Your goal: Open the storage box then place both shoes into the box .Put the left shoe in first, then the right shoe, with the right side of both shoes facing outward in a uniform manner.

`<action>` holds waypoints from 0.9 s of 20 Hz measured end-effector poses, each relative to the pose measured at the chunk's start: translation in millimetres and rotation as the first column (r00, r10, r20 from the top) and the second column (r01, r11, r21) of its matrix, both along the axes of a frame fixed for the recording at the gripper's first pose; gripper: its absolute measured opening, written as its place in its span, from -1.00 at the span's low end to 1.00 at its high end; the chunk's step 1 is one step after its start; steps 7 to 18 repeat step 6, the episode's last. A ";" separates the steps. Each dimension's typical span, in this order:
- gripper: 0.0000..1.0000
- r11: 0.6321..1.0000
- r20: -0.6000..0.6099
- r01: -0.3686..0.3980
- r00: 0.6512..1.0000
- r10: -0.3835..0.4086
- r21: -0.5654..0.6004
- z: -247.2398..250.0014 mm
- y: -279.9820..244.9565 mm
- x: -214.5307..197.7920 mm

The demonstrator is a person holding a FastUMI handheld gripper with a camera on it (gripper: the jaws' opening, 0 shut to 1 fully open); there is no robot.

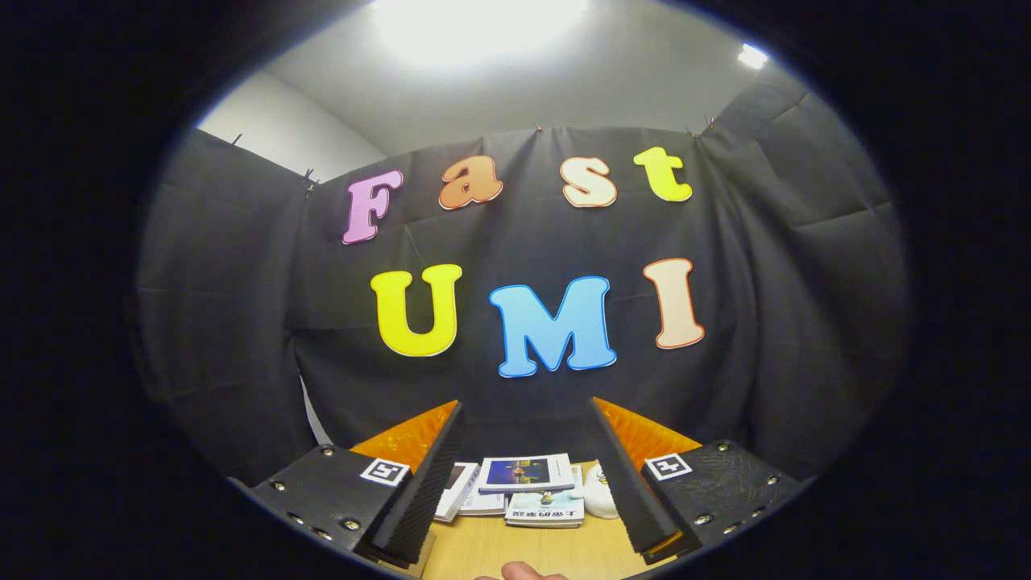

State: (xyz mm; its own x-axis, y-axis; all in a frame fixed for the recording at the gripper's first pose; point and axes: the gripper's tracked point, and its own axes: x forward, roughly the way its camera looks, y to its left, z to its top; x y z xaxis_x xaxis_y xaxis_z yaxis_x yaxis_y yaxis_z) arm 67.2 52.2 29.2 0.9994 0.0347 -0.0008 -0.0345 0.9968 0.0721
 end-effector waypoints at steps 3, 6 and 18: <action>0.83 1.000 0.016 0.003 1.000 -0.003 -0.014 1.8 -6.1 -1.0; 0.83 0.999 0.018 0.015 1.000 -0.015 -0.049 1.3 -16.3 -3.9; 0.83 0.999 0.018 0.015 1.000 -0.015 -0.049 1.3 -16.3 -3.9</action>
